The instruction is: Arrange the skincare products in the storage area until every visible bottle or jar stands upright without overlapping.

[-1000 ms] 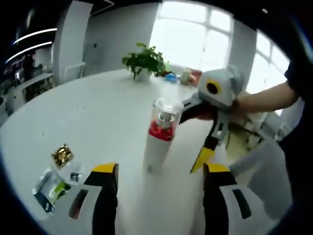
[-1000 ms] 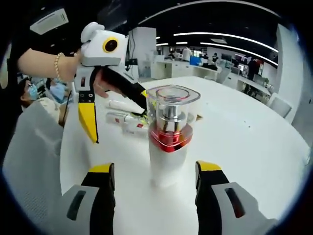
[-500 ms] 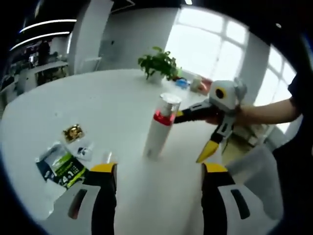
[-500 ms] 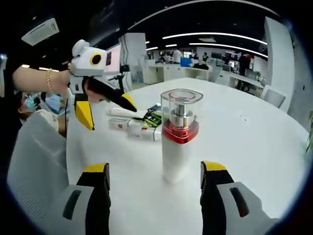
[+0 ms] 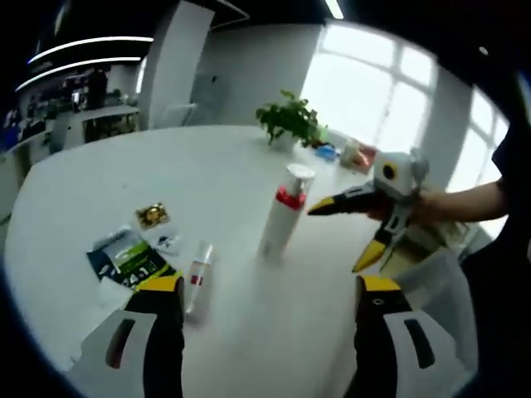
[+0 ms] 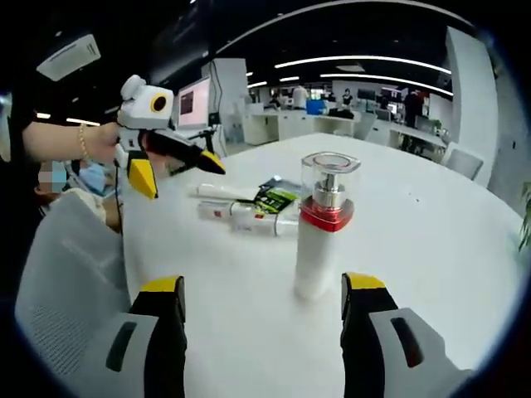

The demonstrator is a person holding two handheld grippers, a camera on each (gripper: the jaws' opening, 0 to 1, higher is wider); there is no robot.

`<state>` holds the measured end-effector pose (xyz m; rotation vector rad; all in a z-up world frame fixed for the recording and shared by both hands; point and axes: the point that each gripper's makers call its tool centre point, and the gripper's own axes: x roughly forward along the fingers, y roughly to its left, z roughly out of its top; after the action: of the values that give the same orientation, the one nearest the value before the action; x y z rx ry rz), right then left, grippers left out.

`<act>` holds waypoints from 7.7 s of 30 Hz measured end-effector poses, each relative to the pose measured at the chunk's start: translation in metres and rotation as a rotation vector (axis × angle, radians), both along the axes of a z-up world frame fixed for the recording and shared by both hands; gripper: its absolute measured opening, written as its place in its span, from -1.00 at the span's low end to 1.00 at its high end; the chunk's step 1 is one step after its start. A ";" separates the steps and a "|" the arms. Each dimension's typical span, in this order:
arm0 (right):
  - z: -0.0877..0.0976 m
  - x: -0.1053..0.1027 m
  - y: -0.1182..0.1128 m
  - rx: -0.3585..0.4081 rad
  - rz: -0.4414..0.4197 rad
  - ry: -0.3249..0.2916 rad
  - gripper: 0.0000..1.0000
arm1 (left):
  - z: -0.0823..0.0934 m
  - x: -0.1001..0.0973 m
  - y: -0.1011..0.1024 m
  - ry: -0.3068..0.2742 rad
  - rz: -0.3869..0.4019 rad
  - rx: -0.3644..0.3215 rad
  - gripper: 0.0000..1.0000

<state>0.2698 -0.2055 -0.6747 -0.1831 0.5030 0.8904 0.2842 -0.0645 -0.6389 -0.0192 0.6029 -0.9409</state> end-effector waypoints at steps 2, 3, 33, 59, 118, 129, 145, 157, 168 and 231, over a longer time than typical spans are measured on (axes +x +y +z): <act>0.001 -0.004 0.000 0.005 -0.009 0.001 0.55 | 0.001 -0.003 0.006 0.003 0.008 -0.002 0.58; 0.001 -0.006 0.001 0.004 -0.011 0.002 0.55 | 0.001 -0.005 0.009 0.004 0.010 -0.003 0.59; -0.003 -0.063 0.014 -0.003 -0.128 0.070 0.83 | -0.021 -0.081 0.084 0.097 0.144 0.006 0.98; -0.007 -0.077 0.017 -0.014 -0.132 0.095 0.99 | -0.013 -0.099 0.108 0.032 0.346 -0.010 0.98; -0.014 -0.079 0.013 -0.056 -0.137 0.094 0.99 | -0.042 -0.021 0.146 0.089 0.217 0.268 0.89; -0.015 -0.078 0.011 -0.056 -0.151 0.100 0.99 | -0.051 0.000 0.161 0.097 0.181 0.321 0.85; -0.019 -0.077 0.007 -0.056 -0.170 0.118 0.99 | -0.062 0.024 0.164 0.146 0.103 0.388 0.73; -0.022 -0.077 0.005 -0.065 -0.171 0.133 0.94 | -0.073 0.041 0.168 0.179 0.073 0.417 0.60; -0.025 -0.079 0.006 -0.069 -0.173 0.155 0.96 | -0.083 0.054 0.171 0.203 0.045 0.450 0.43; -0.033 -0.078 0.000 -0.086 -0.207 0.198 0.95 | -0.133 0.110 0.168 0.250 -0.129 0.756 -0.35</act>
<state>0.1913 -0.2056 -0.7079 -0.1189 0.7321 0.6877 0.3945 0.1030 -0.7721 0.5906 1.1738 -0.7900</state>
